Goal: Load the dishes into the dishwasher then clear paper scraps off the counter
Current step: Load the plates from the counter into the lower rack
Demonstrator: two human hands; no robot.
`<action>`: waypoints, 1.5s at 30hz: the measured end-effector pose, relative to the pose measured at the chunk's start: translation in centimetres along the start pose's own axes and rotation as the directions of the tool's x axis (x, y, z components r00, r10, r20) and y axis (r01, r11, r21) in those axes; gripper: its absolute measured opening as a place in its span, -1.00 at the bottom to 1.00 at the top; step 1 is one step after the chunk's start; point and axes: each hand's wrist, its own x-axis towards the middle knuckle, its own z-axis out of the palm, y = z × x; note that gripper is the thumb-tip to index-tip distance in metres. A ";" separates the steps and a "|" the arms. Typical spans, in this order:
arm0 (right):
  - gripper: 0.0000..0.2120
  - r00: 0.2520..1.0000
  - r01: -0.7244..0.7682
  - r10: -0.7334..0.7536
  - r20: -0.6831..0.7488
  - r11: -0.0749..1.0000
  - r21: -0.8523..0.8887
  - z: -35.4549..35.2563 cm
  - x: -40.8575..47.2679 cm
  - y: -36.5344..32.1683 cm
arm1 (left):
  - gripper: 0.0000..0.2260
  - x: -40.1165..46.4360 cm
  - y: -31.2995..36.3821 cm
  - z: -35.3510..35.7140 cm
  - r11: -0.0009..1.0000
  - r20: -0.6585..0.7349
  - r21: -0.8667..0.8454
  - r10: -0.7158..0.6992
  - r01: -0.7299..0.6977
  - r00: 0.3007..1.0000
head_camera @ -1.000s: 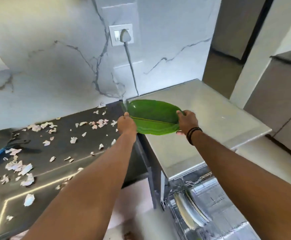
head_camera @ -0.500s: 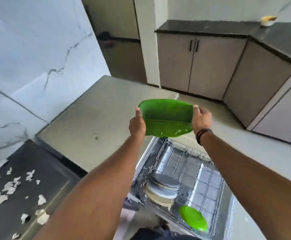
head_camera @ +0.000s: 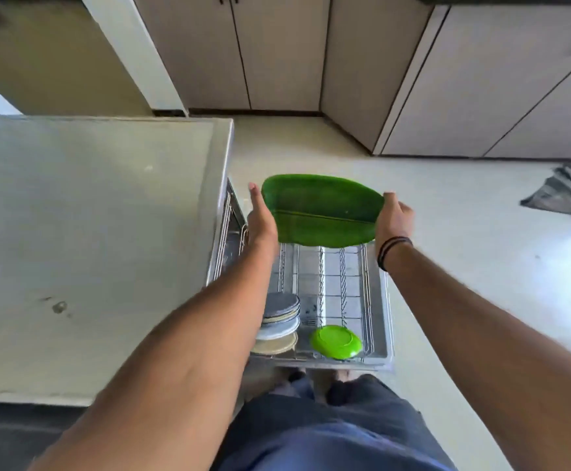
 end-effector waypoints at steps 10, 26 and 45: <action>-0.76 0.865 -0.502 0.489 0.113 0.839 0.211 -2.3 4.8 12.5 | -0.85 -0.7 -8.6 2.0 0.957 0.071 -0.067 -0.277 0.281 0.958; -0.77 0.786 -0.564 0.615 -0.063 0.754 0.336 -2.5 12.2 32.9 | -0.80 4.4 -26.1 -1.4 0.701 0.086 0.213 -0.707 0.680 0.702; -0.82 0.722 -0.692 0.685 -0.103 0.718 -0.073 2.3 16.8 43.7 | -0.73 10.8 -37.6 -0.4 0.568 -0.334 0.366 -0.660 0.738 0.673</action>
